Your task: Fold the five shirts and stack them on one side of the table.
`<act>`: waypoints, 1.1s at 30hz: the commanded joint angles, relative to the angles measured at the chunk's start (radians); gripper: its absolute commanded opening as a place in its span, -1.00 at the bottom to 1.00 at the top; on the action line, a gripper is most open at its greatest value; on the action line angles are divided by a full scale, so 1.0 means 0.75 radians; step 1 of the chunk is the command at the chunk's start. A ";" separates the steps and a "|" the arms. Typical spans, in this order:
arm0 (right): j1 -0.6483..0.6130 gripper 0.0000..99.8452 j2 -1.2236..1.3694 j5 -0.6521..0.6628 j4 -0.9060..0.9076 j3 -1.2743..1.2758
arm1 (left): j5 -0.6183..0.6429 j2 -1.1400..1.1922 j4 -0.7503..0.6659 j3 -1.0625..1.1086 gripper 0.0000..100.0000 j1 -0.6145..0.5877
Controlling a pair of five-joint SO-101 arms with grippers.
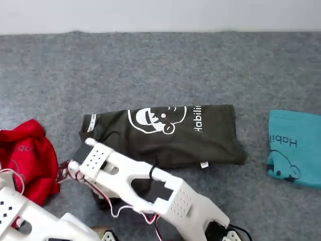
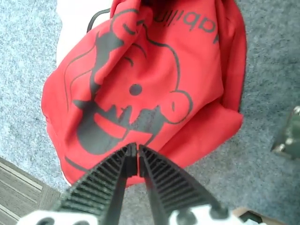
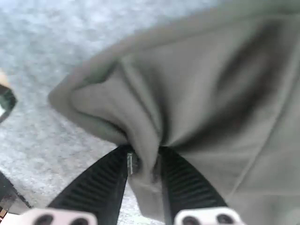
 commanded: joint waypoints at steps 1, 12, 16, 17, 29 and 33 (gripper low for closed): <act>0.046 -0.97 0.007 0.014 0.042 -0.129 | -0.010 -0.023 -0.004 -0.017 -0.97 -0.004; 0.175 -0.98 -0.128 0.065 0.122 -0.360 | -0.010 -0.023 -0.004 -0.017 -0.97 -0.002; 0.253 -0.98 -0.144 0.063 0.120 -0.454 | -0.010 -0.023 -0.004 -0.017 -0.97 -0.002; 0.273 -0.98 -0.144 0.063 0.120 -0.483 | -0.010 -0.023 -0.004 -0.017 -0.97 -0.002; 0.435 -0.96 -0.099 0.070 0.030 -0.589 | -0.010 -0.023 -0.008 -0.017 -0.97 0.000; 0.459 -0.73 -0.030 0.063 0.024 -0.589 | -0.010 -0.023 -0.006 -0.017 -0.97 0.000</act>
